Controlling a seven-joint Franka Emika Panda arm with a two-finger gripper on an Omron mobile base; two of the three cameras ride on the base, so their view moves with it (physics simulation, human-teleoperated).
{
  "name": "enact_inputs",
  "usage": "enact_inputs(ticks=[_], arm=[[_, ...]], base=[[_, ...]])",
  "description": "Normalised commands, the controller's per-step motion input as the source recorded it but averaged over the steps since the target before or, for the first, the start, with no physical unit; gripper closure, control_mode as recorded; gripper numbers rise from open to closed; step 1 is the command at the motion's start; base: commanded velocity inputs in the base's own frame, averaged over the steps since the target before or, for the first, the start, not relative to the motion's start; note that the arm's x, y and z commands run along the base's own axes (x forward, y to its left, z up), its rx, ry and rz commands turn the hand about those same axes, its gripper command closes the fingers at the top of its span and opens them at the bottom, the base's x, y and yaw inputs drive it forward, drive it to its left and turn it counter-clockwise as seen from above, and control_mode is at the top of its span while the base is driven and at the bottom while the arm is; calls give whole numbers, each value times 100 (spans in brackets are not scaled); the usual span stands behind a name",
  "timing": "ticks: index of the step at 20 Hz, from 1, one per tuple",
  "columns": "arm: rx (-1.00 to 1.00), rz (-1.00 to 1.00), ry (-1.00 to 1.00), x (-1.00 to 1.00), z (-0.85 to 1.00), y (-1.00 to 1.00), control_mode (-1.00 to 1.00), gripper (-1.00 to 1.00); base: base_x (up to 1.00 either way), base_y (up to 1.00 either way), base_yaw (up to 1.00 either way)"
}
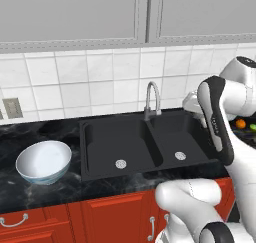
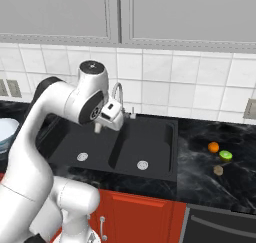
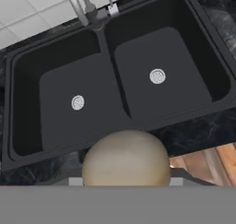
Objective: There is a mixed pile of frozen fruits and vegetables on the counter. Locate all the frozen vegetables and place the items in a bowl on the counter. Take all the frozen fruits and defrost them in a running sink.
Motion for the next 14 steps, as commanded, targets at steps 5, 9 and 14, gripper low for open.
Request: enact_inputs(ticks=[5, 9, 14], arm=[[-5, 0, 1, 0, 37, 99, -100, 100], [-4, 0, 10, 0, 19, 100, -100, 100], [-1, 1, 17, 0, 9, 96, -100, 100]], base=[[0, 0, 0], [0, 0, 0], [0, 0, 0]])
